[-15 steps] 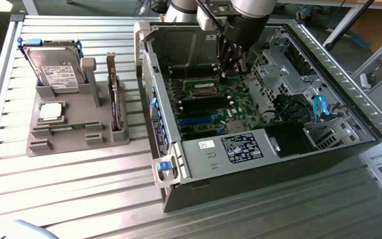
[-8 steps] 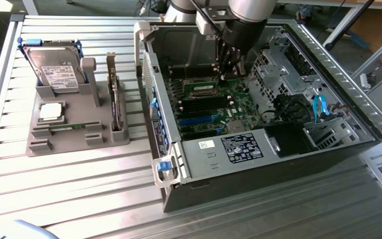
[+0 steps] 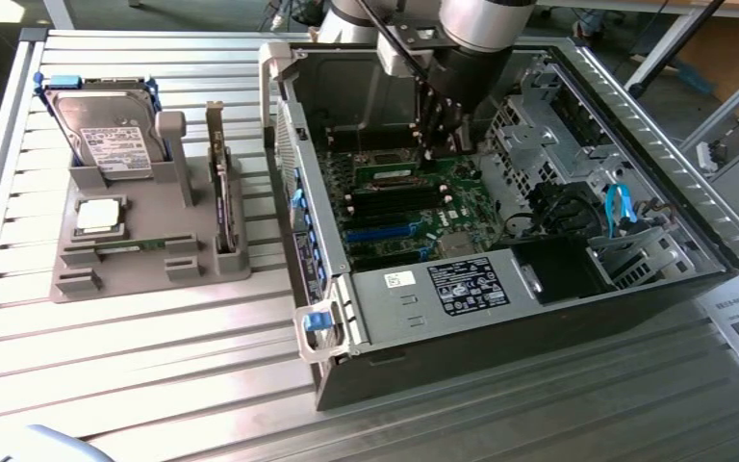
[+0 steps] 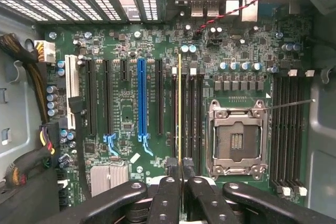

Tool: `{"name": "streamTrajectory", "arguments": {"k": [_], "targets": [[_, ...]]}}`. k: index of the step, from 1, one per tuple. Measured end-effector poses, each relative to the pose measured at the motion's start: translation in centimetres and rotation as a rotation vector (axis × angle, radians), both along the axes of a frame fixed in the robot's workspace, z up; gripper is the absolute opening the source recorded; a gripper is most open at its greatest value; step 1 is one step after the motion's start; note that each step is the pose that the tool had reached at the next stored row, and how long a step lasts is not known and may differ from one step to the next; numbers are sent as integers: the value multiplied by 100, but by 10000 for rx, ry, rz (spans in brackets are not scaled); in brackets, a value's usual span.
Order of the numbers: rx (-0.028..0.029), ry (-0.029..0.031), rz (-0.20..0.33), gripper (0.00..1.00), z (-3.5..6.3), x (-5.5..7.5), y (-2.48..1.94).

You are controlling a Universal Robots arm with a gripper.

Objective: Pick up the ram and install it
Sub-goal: 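Insert the ram into the slot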

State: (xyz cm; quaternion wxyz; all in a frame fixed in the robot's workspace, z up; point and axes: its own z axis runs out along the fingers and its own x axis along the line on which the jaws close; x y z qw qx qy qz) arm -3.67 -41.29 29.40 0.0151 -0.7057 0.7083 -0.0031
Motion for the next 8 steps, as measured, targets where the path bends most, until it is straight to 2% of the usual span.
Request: {"name": "streamTrajectory", "arguments": {"k": [8], "targets": [[0, 0, 0, 12, -102, 0, 0]]}}
